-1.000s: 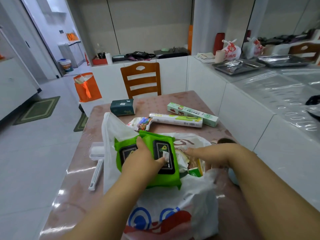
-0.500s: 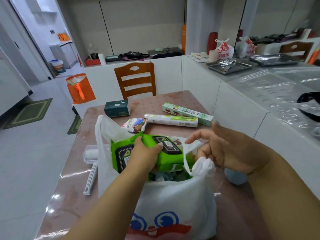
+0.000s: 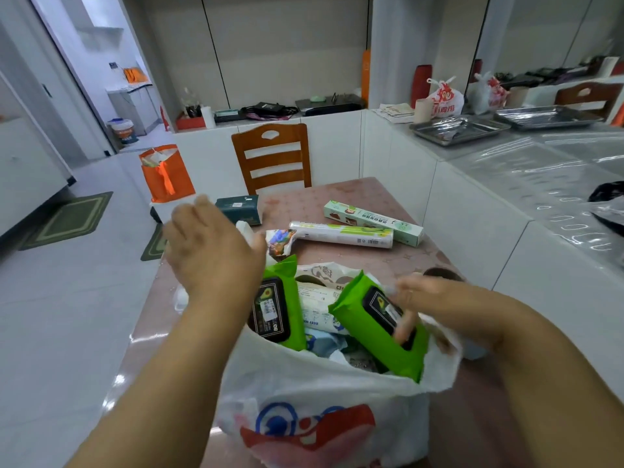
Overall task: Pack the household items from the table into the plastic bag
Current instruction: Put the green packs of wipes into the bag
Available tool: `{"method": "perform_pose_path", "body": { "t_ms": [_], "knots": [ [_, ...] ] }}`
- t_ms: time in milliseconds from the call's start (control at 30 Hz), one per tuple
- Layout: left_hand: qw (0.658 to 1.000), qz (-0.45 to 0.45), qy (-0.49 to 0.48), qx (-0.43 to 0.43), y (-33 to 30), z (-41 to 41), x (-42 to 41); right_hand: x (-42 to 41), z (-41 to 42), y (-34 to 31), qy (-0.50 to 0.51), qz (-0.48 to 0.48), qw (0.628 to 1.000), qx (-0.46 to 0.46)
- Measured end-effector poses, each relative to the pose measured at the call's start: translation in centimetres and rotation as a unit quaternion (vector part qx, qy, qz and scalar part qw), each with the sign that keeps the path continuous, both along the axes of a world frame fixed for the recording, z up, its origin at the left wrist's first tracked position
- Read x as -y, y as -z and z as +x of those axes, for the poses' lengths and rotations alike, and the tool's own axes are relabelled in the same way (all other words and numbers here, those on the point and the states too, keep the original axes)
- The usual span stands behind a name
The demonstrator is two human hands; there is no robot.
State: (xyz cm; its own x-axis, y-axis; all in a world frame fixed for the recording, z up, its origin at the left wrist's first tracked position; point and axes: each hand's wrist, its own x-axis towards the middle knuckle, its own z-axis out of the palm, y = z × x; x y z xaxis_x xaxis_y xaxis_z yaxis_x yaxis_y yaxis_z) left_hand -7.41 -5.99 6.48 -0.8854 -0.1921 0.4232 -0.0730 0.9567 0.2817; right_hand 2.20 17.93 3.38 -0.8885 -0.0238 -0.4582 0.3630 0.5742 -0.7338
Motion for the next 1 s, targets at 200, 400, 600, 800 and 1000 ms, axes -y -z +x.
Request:
{"method": "perform_pose_path", "body": {
  "t_ms": [200,400,600,800,1000],
  "knots": [
    [0.841,0.499,0.107,0.18,1.4,-4.0,2.0,1.1,-3.1,-0.5,0.12,-0.257,0.941,-0.187],
    [0.749,0.619,0.184,0.148,0.2,-3.9,2.9,2.7,-5.7,-4.0,0.181,-0.394,0.875,-0.215],
    [0.703,0.672,0.228,0.042,-4.0,-2.6,3.8,2.8,-6.2,-10.6,0.141,-0.427,0.847,-0.282],
    [0.678,0.684,0.269,0.013,-7.5,1.2,5.9,2.7,-4.1,-13.9,0.111,-0.419,0.839,-0.328],
    [0.699,0.659,0.164,0.225,-0.6,0.6,4.7,4.5,-6.6,-5.8,0.226,-0.266,0.921,-0.172]
  ]
}}
